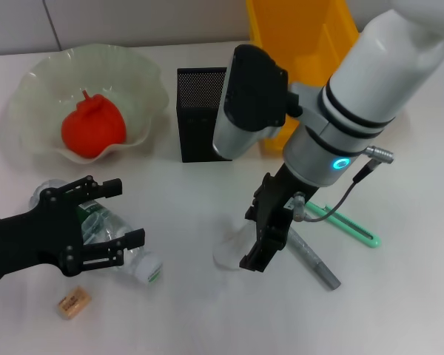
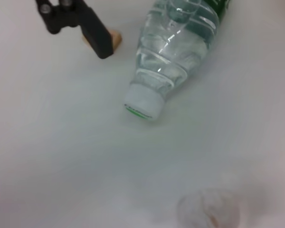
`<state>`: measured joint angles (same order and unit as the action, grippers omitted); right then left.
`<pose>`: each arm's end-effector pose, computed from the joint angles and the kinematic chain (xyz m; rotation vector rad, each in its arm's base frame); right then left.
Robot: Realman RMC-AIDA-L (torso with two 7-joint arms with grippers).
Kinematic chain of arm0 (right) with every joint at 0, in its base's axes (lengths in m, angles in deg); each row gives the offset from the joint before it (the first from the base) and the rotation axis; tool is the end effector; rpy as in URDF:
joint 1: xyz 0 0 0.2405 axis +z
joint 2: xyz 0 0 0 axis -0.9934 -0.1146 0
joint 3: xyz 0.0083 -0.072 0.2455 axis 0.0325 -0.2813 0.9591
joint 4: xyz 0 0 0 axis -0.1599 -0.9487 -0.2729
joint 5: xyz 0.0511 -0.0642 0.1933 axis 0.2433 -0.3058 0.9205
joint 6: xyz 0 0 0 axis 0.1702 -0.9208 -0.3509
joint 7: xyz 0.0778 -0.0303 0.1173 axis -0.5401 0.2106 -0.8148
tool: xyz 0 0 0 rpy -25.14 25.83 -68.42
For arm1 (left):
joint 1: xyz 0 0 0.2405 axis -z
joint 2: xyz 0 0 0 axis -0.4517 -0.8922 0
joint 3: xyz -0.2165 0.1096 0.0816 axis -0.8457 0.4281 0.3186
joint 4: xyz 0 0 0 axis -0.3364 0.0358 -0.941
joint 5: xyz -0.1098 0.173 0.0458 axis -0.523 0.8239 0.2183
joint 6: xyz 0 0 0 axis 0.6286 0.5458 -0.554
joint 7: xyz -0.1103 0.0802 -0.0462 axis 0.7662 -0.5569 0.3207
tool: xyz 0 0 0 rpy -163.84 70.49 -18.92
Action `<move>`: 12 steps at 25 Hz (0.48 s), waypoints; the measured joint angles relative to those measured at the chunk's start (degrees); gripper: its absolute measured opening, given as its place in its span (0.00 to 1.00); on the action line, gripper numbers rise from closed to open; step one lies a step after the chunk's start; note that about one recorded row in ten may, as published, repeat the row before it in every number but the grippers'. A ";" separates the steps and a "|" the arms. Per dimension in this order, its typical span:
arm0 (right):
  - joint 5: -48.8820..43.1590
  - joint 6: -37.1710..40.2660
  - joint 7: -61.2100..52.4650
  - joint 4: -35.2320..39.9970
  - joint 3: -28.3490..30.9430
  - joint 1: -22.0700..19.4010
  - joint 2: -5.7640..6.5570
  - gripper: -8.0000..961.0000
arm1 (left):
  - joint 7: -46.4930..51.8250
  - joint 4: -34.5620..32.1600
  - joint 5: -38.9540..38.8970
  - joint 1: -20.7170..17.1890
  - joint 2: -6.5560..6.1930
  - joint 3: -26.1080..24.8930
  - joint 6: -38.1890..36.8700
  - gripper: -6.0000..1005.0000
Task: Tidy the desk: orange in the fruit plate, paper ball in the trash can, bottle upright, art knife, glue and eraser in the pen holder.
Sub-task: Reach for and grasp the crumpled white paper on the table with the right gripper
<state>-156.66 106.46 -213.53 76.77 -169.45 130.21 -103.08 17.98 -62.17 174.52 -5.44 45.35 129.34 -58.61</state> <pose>0.1251 0.3383 -0.0747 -3.0152 0.4029 -0.6846 -0.2891 0.2739 -0.0009 -2.7331 -0.3446 -0.8485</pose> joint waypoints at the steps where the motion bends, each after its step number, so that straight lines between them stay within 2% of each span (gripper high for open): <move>1: -0.01 -0.74 -0.06 -0.39 -0.60 0.12 0.00 0.87 | -0.01 0.00 0.23 0.14 0.02 0.00 0.02 0.86; 12: 0.25 -4.58 -0.70 -1.96 -4.88 0.46 -0.07 0.87 | -0.05 0.02 1.42 0.57 0.30 0.00 -0.10 0.86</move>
<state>-156.40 101.89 -214.24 74.81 -174.33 130.68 -103.15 17.93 -62.15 175.94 -4.88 45.65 129.34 -58.71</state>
